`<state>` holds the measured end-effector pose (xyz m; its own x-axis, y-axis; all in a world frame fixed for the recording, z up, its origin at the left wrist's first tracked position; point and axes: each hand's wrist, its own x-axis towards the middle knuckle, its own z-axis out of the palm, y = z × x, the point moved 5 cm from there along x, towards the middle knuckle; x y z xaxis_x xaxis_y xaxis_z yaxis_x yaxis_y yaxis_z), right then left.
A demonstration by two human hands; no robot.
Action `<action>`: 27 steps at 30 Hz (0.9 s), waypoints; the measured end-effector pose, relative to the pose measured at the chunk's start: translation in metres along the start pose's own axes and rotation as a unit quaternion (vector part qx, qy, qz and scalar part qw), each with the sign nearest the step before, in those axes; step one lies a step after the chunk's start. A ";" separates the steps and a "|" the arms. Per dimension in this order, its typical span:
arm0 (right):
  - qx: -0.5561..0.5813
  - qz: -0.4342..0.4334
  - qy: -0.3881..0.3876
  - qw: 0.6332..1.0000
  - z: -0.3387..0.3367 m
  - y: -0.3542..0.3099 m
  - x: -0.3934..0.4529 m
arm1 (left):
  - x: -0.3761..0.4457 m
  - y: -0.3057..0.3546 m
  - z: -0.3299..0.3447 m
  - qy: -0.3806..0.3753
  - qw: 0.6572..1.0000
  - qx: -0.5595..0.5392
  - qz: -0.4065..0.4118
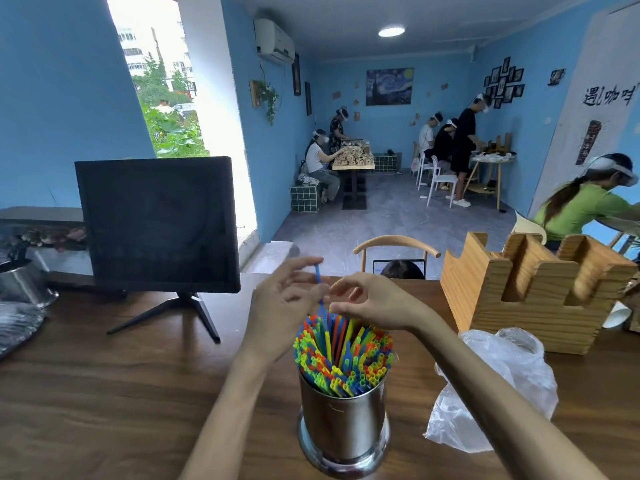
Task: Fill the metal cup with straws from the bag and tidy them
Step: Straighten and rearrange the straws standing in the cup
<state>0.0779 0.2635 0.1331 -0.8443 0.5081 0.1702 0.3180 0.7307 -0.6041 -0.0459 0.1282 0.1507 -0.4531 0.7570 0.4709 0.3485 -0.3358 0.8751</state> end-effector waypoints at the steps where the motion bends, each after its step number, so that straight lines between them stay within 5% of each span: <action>1: -0.005 0.004 -0.013 1.000 0.004 0.001 0.002 | -0.002 -0.004 0.001 -0.016 0.998 0.055 0.001; 7: 0.000 0.018 -0.009 1.000 0.006 0.002 0.006 | -0.007 -0.016 -0.006 -0.082 0.967 0.240 0.016; 13: 0.027 0.028 0.046 0.998 -0.009 -0.002 0.003 | -0.004 -0.018 -0.009 -0.136 0.965 0.226 -0.017; 18: 0.035 0.005 0.166 0.986 -0.043 -0.019 -0.008 | 0.000 -0.018 -0.007 -0.087 0.973 0.214 -0.024; 23: 0.231 -0.076 0.306 0.920 -0.086 -0.049 -0.031 | 0.000 -0.017 0.007 -0.114 0.981 0.148 -0.054; 27: 0.391 -0.084 0.270 0.876 -0.094 -0.056 -0.043 | 0.002 -0.013 0.006 -0.088 0.994 0.040 -0.050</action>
<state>0.1371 0.2436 0.2326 -0.4563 0.7198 0.5230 -0.3618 0.3869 -0.8482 -0.0462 0.1374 0.1400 -0.3413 0.8725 0.3497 0.3772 -0.2136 0.9011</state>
